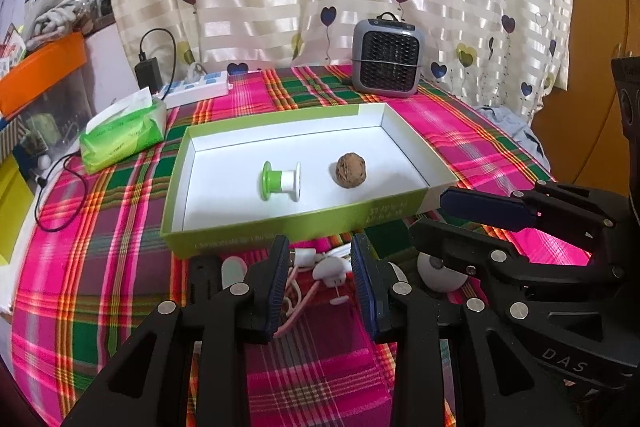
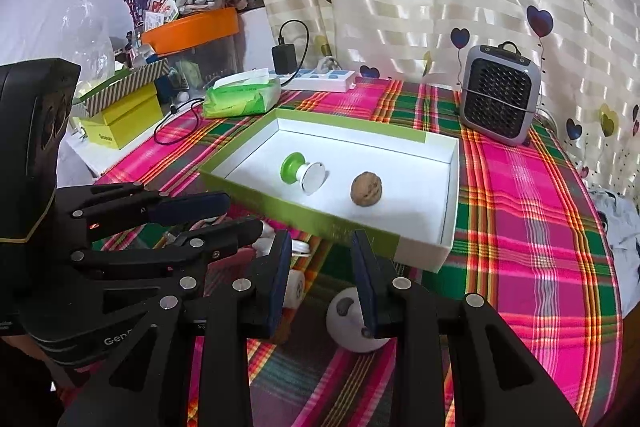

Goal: Organize objects
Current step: 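Grasp white panda-face ball with right gripper while left gripper pulls back from box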

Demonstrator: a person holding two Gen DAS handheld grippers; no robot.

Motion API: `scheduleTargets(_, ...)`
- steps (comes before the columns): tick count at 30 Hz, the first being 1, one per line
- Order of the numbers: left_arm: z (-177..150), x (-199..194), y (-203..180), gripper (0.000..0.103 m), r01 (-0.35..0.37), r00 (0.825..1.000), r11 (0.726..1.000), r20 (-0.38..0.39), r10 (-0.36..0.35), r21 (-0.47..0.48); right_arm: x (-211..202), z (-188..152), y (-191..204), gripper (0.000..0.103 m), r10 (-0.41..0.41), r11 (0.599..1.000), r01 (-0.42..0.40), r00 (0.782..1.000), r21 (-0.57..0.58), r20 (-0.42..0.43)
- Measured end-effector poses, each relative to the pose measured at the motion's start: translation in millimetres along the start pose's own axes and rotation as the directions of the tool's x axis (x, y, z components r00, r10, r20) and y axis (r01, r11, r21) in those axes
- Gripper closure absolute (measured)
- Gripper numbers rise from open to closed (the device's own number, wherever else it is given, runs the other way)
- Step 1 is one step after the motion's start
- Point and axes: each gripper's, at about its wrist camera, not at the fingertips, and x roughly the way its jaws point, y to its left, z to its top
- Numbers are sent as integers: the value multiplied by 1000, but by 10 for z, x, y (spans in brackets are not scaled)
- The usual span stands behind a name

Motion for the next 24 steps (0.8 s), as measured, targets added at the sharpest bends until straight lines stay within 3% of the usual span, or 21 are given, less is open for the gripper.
scheduleTargets(14, -110, 10, -19, 74, 61, 998, 998, -8, -61, -6, -58, -144, 63, 71, -10, 1000, 9, 1000, -19, -27)
scheduleTargets(24, -155, -12, -129, 72, 115, 993, 993, -11, -115, 31, -70, -260, -51, 61, -31, 1000, 31, 998, -2, -53)
